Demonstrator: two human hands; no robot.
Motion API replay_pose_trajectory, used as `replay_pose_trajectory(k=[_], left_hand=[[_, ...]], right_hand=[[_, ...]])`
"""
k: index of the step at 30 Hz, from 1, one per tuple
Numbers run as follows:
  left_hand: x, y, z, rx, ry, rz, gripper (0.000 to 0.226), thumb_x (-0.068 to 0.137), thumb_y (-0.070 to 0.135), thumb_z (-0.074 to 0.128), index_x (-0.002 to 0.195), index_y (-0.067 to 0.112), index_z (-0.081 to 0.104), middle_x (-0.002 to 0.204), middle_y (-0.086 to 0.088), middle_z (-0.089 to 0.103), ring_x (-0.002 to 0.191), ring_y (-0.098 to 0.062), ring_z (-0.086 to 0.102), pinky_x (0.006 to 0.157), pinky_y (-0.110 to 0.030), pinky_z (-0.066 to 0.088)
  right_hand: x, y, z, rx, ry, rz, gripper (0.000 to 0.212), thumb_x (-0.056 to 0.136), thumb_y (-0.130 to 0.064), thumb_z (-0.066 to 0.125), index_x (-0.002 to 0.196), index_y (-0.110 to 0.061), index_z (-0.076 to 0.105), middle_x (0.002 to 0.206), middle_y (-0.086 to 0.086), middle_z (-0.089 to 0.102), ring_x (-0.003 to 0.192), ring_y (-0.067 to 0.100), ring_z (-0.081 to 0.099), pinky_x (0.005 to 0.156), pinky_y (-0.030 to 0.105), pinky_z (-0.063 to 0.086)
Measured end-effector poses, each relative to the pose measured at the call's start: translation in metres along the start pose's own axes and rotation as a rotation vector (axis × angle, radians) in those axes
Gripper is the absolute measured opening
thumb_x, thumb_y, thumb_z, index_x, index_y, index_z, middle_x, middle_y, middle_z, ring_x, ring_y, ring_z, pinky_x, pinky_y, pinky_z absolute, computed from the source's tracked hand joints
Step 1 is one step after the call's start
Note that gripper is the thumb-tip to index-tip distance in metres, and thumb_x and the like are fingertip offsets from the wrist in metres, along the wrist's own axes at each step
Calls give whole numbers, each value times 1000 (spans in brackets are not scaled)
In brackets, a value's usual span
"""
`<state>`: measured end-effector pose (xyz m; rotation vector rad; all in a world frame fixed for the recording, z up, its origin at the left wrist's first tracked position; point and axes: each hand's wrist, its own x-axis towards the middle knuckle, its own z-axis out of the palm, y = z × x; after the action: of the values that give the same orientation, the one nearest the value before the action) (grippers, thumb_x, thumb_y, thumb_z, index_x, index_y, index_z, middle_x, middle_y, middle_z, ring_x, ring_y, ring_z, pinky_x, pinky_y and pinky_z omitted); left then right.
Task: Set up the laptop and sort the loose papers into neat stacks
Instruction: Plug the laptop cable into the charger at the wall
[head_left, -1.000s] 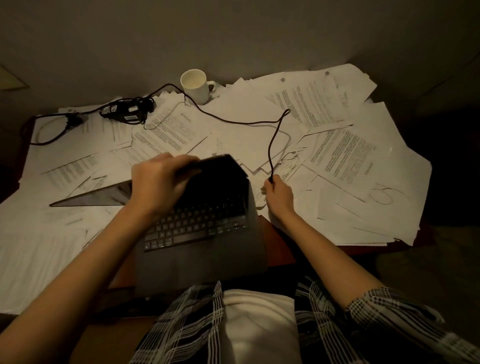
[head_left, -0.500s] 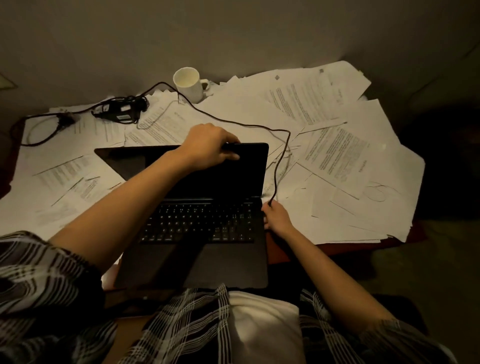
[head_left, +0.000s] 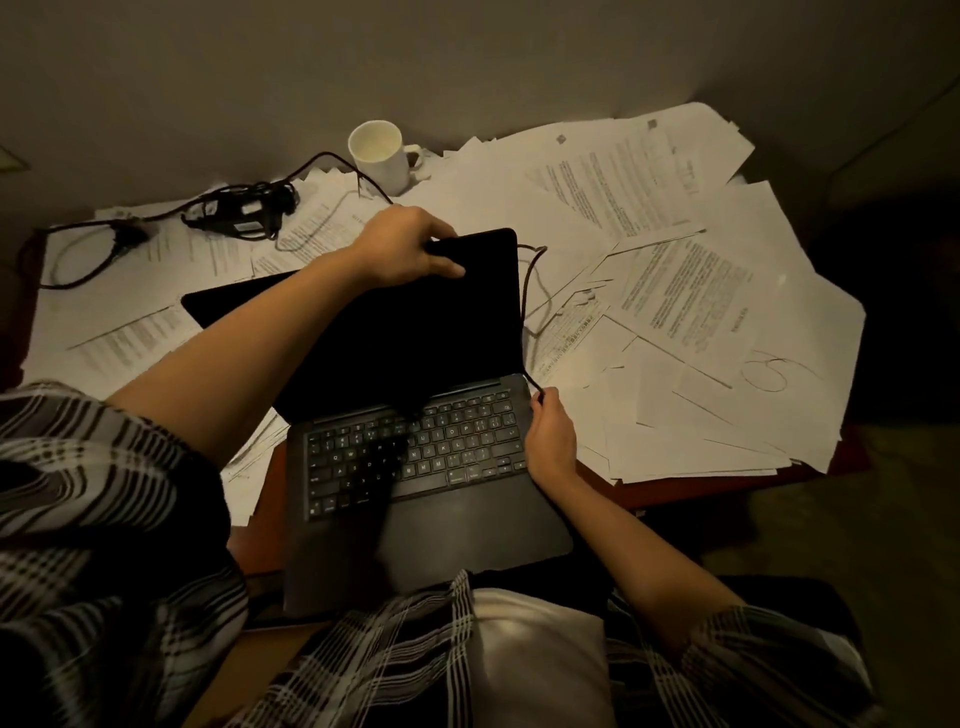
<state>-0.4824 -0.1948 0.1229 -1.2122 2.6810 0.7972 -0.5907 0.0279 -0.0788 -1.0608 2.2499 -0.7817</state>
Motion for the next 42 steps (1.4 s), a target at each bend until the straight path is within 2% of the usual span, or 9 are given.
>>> replay_pose_trajectory(k=[11,17,20,23,28,31,35,39,42], left_hand=[[25,-20,-7,17,-29,39,47,88,38,64,130,17,57,127,-5,61,116,-25,54,100,-38,44],[18,-16,-1,110,32,84,41,91,41,59,126,20,57,121,-6,63,110,-29,55,87,-36,43],[12,-14,11,237,166,90,43,93,41,55,131,20,51,122,-9,62,111,-32,55,85,-37,42],[4,-11,39,351,360,102,55,90,36,58,139,15,42,131,-11,55,123,-32,45,108,-43,27],[-5,8,90,434,558,319,71,76,16,61,141,2,38,149,-24,31,141,-39,21,116,-52,0],[-15,32,130,517,258,517,43,84,15,53,127,7,54,135,-15,51,132,-29,39,117,-44,11],[-18,37,186,741,-219,430,44,96,24,44,139,12,41,143,-10,40,138,-26,29,118,-41,4],[-18,28,201,672,-266,478,43,95,24,48,138,20,40,143,-8,38,142,-25,21,117,-43,-4],[-14,24,196,666,-281,530,42,96,24,47,138,27,42,142,-5,39,140,-22,25,118,-42,-2]], right_hand=[[-6,-4,9,-19,86,36,21,101,-17,39,108,-2,52,93,10,63,73,16,50,61,27,33],[-7,-7,11,35,80,71,21,101,-18,39,106,-2,51,92,11,61,75,16,51,61,26,33],[-5,-5,7,-2,61,29,18,100,-17,43,102,-3,54,95,9,58,81,16,49,64,25,35],[3,0,-7,-73,130,55,19,97,-21,50,98,-7,61,102,6,54,92,16,48,68,27,40],[22,9,-29,139,40,208,20,93,-29,56,87,-14,68,84,1,60,72,16,57,65,30,45],[28,12,-35,385,29,338,16,88,-26,61,74,-20,67,63,1,64,55,18,60,61,39,54],[31,14,-51,648,-17,375,11,88,-19,63,82,-13,70,68,7,66,61,18,63,66,40,58],[26,15,-70,849,-206,408,13,92,-11,59,101,-6,66,86,11,66,79,17,67,77,32,57],[25,14,-68,851,-274,437,11,87,-9,66,91,0,68,76,16,63,60,18,62,61,31,52]])
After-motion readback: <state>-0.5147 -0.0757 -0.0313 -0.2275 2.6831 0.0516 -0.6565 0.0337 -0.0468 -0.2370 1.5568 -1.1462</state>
